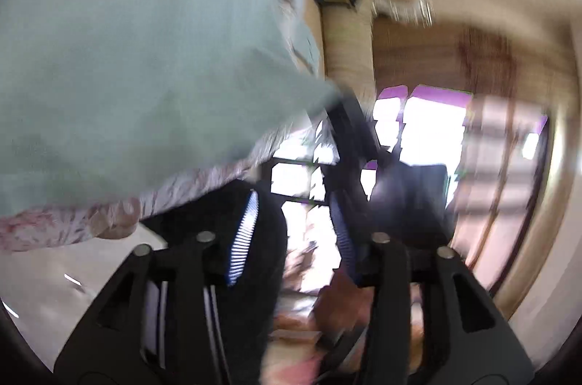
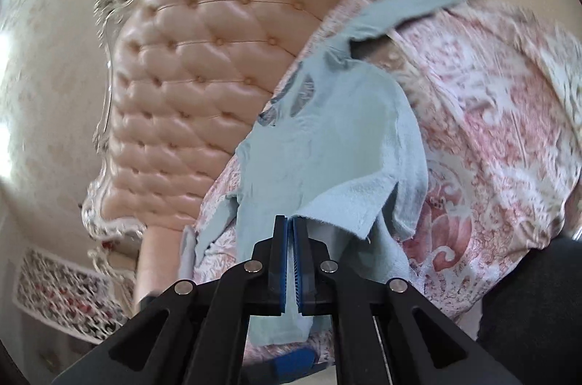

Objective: Fold clothes

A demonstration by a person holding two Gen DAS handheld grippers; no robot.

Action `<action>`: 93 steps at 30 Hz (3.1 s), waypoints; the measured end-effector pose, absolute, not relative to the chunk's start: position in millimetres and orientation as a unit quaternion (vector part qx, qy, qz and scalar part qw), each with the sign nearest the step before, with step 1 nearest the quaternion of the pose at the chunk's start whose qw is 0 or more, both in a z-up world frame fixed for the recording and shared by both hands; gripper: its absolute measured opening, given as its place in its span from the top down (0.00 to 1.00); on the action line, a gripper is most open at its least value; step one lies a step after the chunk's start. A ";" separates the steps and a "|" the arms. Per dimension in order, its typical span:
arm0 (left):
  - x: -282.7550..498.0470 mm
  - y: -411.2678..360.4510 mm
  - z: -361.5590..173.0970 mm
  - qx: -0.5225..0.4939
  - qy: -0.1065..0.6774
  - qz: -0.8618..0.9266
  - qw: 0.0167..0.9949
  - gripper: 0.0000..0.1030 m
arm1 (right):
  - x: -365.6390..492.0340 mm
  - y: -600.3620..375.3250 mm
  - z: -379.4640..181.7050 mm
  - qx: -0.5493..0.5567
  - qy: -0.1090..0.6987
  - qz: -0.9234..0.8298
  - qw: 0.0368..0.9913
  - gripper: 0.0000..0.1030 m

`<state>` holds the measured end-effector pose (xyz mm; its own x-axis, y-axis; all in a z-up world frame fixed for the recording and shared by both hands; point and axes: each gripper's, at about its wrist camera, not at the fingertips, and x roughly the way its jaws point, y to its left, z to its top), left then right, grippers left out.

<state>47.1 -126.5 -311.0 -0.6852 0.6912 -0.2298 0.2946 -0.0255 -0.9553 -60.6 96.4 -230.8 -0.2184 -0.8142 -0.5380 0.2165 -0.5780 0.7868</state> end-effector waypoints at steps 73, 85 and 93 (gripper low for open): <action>6.2 -178.1 -253.2 -0.380 -0.616 0.684 0.094 0.99 | -92.7 84.8 -200.2 0.482 0.122 -0.812 0.306 0.93; 70.6 -126.4 -297.6 -0.490 -0.592 0.622 0.154 0.73 | -85.3 97.8 -246.3 0.565 0.182 -0.764 0.252 0.92; 175.6 -200.7 -289.7 -0.422 -0.639 0.632 0.117 0.59 | -98.1 114.8 -262.7 0.612 0.178 -0.738 0.221 0.86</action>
